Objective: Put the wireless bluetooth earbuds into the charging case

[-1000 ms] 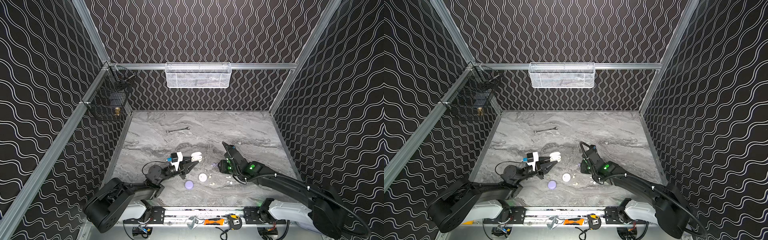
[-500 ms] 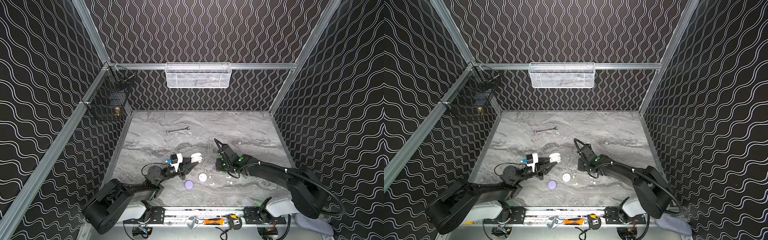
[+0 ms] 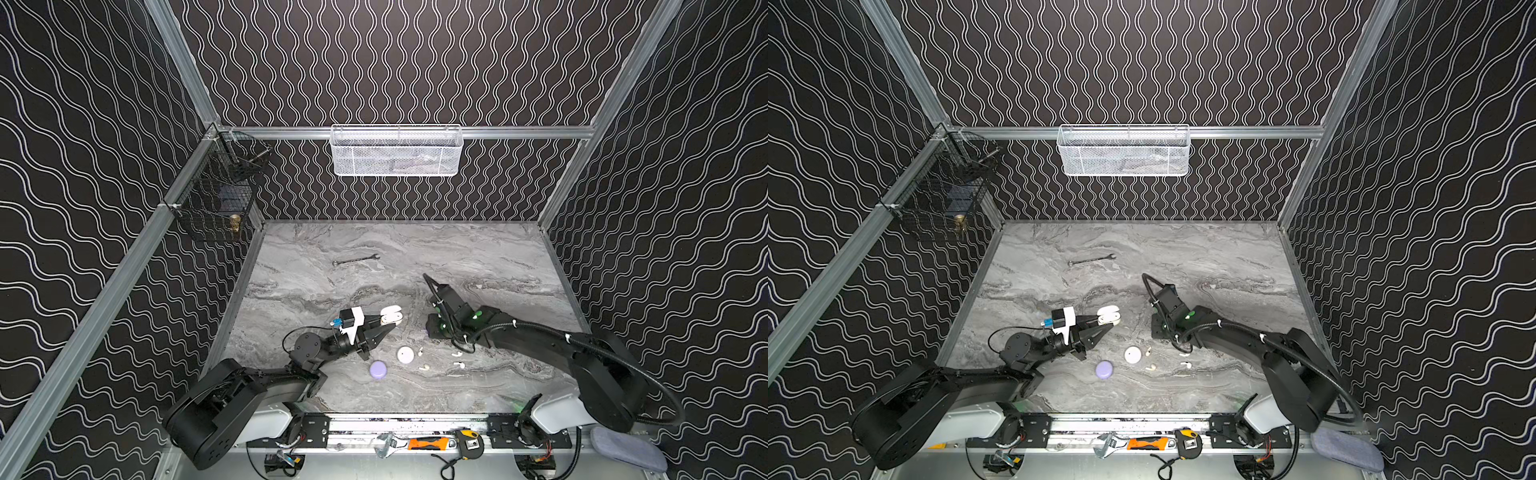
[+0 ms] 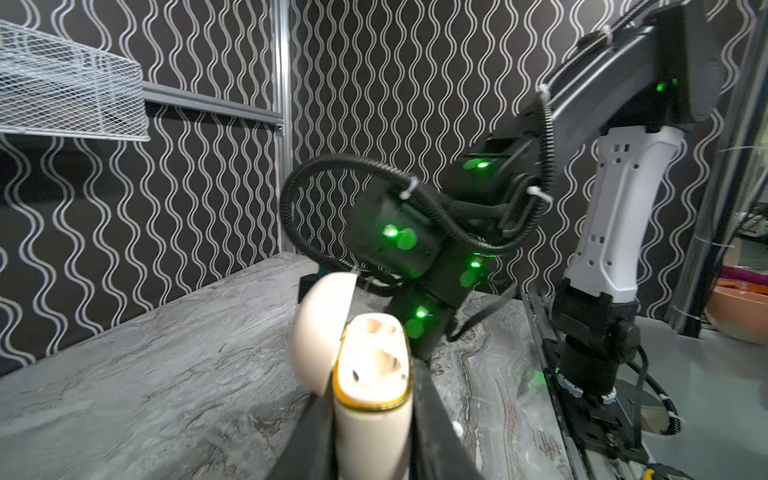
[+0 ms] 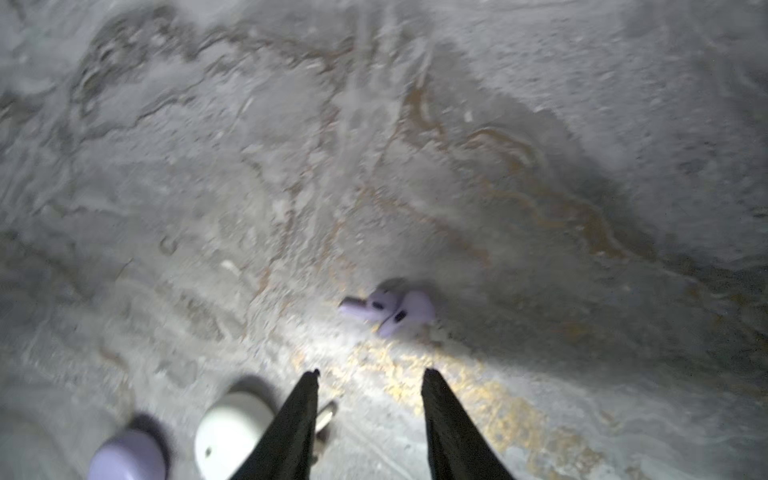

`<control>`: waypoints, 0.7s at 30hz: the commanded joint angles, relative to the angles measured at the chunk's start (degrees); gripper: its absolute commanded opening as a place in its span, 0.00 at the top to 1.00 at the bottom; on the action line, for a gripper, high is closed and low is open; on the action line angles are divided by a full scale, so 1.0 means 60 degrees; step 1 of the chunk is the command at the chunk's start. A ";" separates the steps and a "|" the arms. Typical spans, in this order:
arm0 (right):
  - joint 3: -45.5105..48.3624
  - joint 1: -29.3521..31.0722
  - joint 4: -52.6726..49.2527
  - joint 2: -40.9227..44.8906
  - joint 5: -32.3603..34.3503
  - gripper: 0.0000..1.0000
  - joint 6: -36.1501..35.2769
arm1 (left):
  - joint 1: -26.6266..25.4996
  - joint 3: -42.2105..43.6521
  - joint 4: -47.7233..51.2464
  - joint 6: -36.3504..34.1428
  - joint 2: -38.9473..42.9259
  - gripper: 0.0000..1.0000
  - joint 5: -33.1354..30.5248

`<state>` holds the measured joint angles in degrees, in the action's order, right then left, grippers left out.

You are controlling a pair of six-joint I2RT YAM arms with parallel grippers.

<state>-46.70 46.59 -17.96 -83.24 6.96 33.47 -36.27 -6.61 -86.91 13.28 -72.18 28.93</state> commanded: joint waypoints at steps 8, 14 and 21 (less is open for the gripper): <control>0.0458 0.1552 -0.0011 0.0521 0.0080 0.54 0.0086 | 0.0151 0.0292 -0.0222 0.0007 -0.0005 1.00 -0.1582; 0.0130 0.2005 -0.0527 -0.0166 0.0684 0.54 0.0317 | 0.0154 0.0283 0.0338 -0.0065 0.0336 1.00 -0.1792; -0.0188 0.2079 -0.1027 -0.0904 0.1168 0.57 0.0509 | 0.0157 0.0326 0.0566 -0.0133 0.0625 1.00 -0.1803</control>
<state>-47.09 58.94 -21.61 -87.92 11.51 35.16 -35.51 -4.73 -83.55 13.28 -68.79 18.44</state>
